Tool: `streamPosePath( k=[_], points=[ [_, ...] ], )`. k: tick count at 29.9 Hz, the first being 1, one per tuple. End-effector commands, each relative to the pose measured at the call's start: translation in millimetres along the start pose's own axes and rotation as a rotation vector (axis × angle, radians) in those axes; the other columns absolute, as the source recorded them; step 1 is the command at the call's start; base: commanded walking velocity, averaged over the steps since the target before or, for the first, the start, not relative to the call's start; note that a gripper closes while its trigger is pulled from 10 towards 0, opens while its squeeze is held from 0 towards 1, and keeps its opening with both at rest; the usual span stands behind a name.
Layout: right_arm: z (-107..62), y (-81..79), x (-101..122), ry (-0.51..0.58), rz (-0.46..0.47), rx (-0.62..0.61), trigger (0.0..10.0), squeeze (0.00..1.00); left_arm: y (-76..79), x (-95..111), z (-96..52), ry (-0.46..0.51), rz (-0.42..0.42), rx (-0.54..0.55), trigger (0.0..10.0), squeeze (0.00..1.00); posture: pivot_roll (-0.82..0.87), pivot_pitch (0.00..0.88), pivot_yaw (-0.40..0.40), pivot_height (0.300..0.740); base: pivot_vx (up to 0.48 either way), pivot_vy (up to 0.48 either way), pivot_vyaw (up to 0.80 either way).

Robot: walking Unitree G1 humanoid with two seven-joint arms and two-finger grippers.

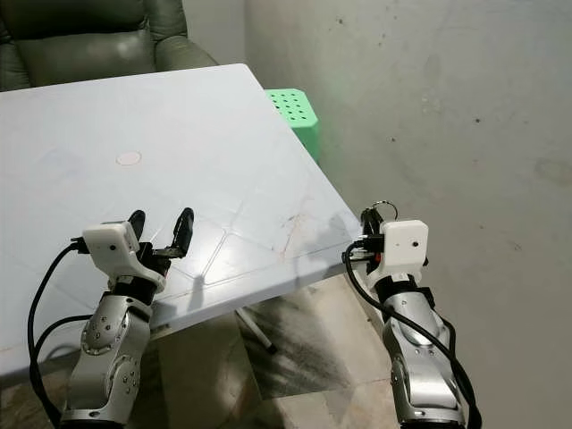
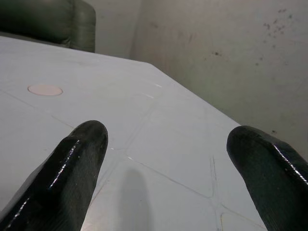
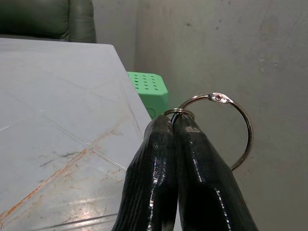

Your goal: Hang keys on a hook

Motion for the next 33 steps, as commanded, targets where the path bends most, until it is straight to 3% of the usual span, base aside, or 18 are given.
streamPosePath(
  k=[1, 33],
  points=[
    [0.4, 2.7, 4.0, 0.006, -0.007, -0.011, 10.0, 0.0, 0.9, -3.4, -0.2, -0.015, -0.004, 0.003, 10.0, 0.0, -0.02, 0.08, -0.068, 0.74, 0.0, 0.0, -0.79],
    [0.7, 3.0, 2.4, -0.001, -0.01, -0.008, 10.0, 0.0, 2.5, -3.0, -0.1, -0.007, -0.005, -0.006, 10.0, 0.0, -0.02, 0.059, -0.068, 0.74, 0.0, 0.0, -0.79]
  ],
)
Point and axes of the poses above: a point about 5 cm out from each wrist's last joint towards the gripper, its own z axis pointing out of the wrist towards the gripper, its own x axis along the axis of the wrist's last joint, y = z × x, the point moved 1 cm from there along z, pointing out of the wrist towards the gripper, and after that the axes turned 9 degrees about z, right-handed, at the moved point
